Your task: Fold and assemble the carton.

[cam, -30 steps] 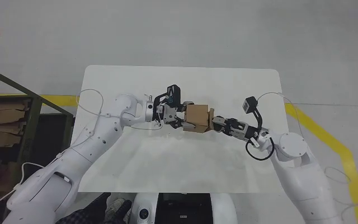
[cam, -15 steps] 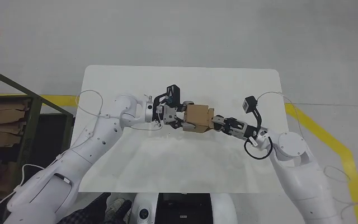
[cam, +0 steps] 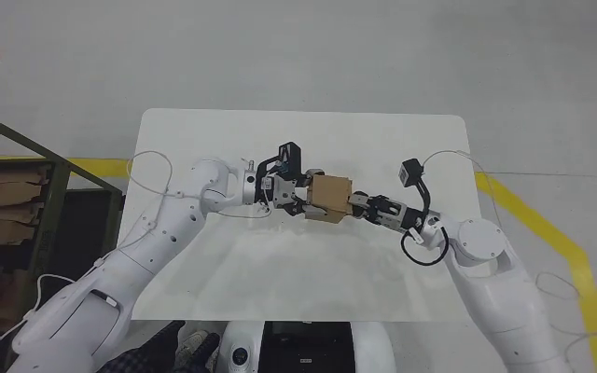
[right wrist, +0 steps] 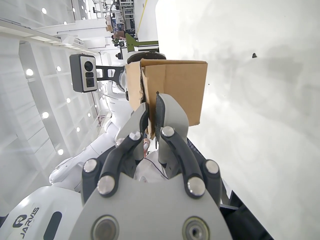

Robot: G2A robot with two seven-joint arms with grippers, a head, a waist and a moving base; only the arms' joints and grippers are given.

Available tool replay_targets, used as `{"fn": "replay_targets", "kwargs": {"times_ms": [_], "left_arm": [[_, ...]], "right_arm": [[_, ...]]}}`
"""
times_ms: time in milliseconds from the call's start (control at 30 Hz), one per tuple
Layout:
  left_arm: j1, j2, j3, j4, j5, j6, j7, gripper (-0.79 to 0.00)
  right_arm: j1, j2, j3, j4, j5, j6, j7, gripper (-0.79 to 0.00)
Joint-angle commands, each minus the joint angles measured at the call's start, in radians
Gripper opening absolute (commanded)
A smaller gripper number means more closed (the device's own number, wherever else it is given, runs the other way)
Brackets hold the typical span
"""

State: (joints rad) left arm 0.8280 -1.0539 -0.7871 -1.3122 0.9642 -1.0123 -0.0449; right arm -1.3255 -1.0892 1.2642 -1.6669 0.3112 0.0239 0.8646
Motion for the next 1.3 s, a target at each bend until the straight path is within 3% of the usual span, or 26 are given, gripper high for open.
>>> {"fn": "replay_targets", "kwargs": {"times_ms": [0,233,300,767,1267], "left_arm": [[0.001,-0.001,-0.001,-0.001,-0.002,0.000,-0.002,-0.234],[0.001,-0.001,-0.008,0.012,-0.017,0.000,-0.008,-0.231],[0.002,-0.001,-0.010,0.014,-0.020,0.000,-0.011,-0.231],[0.004,-0.009,-0.020,0.023,-0.029,0.000,-0.028,-0.225],[0.007,-0.019,-0.029,0.025,-0.047,0.000,-0.041,-0.225]], "right_arm": [[0.002,-0.001,-0.005,-0.001,0.001,0.001,-0.001,-0.723],[-0.001,0.001,0.004,0.004,0.012,-0.002,-0.005,-0.582],[-0.006,0.003,0.012,0.001,0.013,-0.004,-0.006,-0.576],[-0.041,0.012,0.060,-0.024,0.028,-0.020,-0.016,-0.767],[-0.040,0.013,0.037,-0.024,0.027,-0.014,0.001,-0.785]]}}
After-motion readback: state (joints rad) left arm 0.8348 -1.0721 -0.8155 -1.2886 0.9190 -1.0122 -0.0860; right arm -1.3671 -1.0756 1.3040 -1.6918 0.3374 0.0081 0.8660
